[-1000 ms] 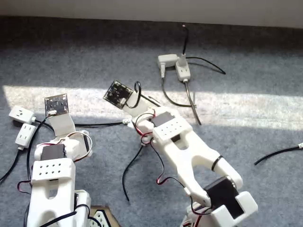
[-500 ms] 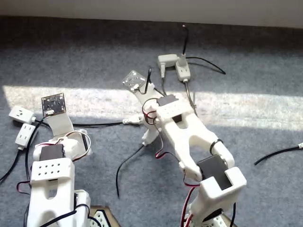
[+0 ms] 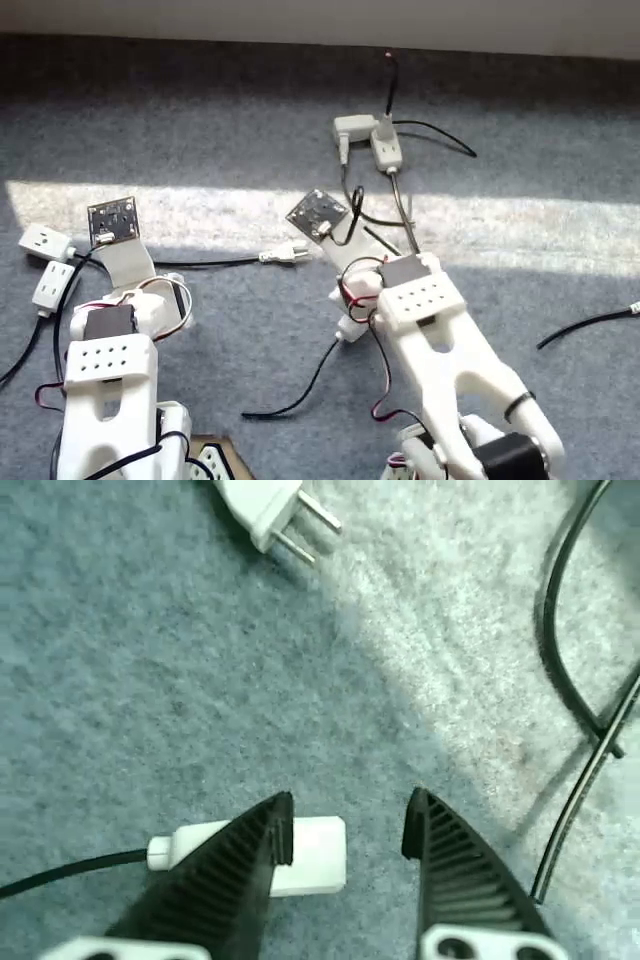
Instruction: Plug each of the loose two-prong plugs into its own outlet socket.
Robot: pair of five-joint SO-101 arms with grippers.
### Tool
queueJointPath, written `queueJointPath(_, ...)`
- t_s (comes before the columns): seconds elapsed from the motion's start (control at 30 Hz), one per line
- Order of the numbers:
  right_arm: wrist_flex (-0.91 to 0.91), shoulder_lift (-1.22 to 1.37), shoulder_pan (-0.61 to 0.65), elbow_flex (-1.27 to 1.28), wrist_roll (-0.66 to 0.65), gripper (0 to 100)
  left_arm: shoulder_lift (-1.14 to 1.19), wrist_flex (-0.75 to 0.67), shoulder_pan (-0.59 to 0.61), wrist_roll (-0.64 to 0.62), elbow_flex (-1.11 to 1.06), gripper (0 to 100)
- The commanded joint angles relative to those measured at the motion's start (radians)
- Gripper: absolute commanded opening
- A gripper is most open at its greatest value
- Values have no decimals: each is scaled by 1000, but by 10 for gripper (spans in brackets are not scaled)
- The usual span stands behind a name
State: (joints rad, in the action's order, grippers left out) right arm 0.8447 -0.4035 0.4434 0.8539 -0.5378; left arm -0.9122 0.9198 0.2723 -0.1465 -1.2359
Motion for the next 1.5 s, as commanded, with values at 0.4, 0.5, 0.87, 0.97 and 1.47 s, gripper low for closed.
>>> queueJointPath(0.4, -87, -113, -56, 117, 519, 190, -7, -41, -39, -3, -7, 213)
queueJointPath(0.5, -68, -87, -71, 143, 482, 190, -7, -43, -39, -3, -16, 213)
queueJointPath(0.87, 197, -397, -102, 137, 460, 190, -7, -69, -39, -3, -24, 213)
queueJointPath(0.97, 249, -558, -102, 159, 433, 190, -7, -68, -39, -3, -24, 213)
queueJointPath(1.47, 111, -314, -102, 323, 342, 190, -15, -66, -39, -3, -31, 213)
